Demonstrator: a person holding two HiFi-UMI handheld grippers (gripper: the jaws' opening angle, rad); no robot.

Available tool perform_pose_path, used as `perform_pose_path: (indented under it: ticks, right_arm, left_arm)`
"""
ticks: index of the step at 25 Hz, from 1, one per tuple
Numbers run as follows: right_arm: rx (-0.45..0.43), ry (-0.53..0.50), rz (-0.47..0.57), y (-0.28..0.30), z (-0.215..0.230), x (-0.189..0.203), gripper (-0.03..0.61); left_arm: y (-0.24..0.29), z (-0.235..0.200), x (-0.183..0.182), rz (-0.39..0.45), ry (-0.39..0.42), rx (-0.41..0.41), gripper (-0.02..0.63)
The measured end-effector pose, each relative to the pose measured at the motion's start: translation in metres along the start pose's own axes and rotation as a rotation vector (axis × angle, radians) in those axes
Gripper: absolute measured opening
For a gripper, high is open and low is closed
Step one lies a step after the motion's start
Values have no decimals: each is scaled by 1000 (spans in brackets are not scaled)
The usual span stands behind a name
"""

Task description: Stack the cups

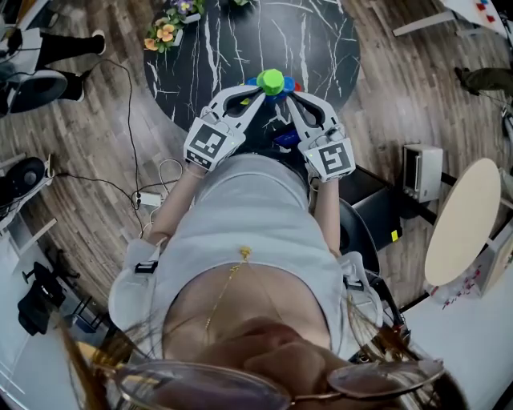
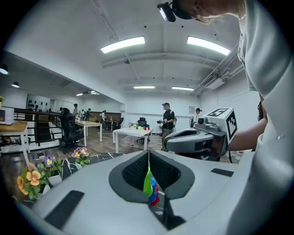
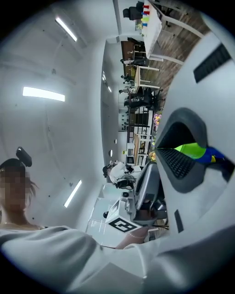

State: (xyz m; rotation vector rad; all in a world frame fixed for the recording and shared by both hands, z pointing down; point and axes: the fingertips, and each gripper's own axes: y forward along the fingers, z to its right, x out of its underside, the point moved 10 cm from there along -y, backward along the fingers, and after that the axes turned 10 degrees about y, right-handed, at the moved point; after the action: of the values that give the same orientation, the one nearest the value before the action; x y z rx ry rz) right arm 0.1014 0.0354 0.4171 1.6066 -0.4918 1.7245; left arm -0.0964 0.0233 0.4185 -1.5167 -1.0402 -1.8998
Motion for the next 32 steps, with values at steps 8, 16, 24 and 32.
perform_pose_path:
  ticks: [8,16,24,32]
  right_arm:
    - [-16,-33,61,0,-4,-23,17]
    - [-20,-50,91,-8,-9,-36,16]
    - [-32,-60,91,-8,-12,-39,15]
    - [-29,-50,85,-11,-10,-38,15]
  left_arm:
    - [1,-3,-30,88,27,-14,35]
    - [-3,3,-44,139,40,-23,35]
    - [-3,5,-45,138,23,-15,35]
    - [-2,8,-43,129,29,-9,35]
